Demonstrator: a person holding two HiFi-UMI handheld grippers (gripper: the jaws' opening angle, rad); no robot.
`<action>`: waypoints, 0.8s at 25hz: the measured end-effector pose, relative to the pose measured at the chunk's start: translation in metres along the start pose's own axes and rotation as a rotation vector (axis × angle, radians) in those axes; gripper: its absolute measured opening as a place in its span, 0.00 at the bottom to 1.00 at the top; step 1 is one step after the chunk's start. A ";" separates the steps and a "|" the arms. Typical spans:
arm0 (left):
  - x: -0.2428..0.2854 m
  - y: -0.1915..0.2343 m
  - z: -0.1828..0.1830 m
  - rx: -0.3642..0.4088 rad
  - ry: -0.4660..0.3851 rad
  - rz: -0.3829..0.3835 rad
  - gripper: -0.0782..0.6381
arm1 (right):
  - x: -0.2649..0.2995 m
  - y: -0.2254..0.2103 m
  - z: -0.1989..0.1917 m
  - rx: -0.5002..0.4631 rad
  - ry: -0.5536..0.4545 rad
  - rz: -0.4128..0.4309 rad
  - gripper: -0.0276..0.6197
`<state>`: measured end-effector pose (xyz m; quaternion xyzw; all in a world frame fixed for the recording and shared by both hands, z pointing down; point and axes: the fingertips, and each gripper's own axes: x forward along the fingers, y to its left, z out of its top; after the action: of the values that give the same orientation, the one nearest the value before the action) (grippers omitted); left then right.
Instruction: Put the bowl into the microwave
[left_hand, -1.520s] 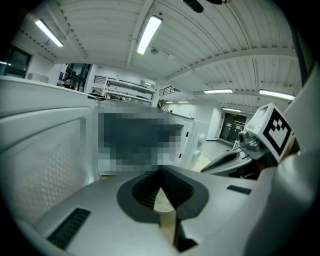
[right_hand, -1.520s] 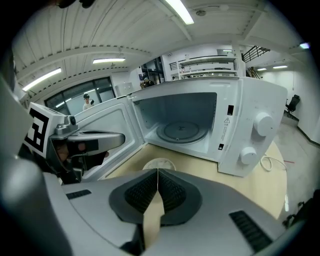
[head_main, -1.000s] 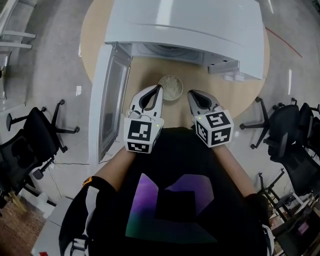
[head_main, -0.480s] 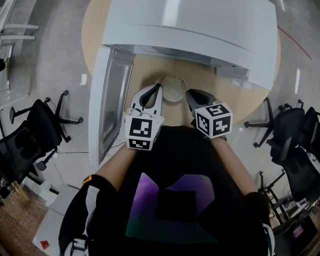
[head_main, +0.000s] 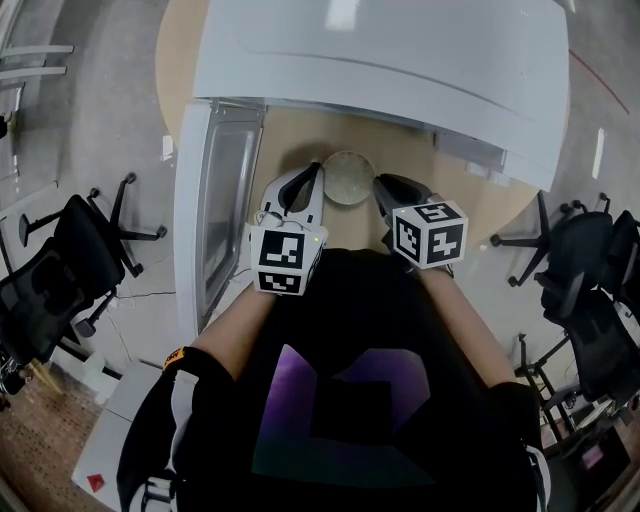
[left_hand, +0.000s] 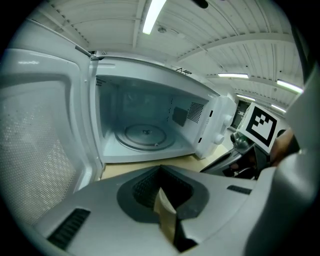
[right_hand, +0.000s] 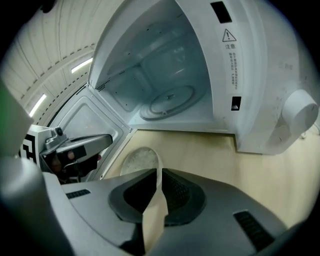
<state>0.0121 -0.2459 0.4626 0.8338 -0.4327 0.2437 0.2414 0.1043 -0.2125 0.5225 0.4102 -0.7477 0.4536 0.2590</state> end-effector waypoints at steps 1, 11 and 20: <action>0.001 0.000 0.000 0.000 0.001 -0.002 0.17 | 0.001 -0.001 0.000 0.010 0.001 0.001 0.07; 0.005 0.002 -0.004 -0.005 0.015 -0.002 0.17 | 0.006 -0.001 0.000 0.074 -0.001 0.043 0.15; 0.004 0.004 -0.006 0.001 0.017 0.013 0.17 | 0.014 -0.001 -0.008 0.159 0.032 0.094 0.15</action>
<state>0.0093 -0.2466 0.4705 0.8289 -0.4360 0.2525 0.2432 0.0975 -0.2111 0.5373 0.3867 -0.7233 0.5297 0.2161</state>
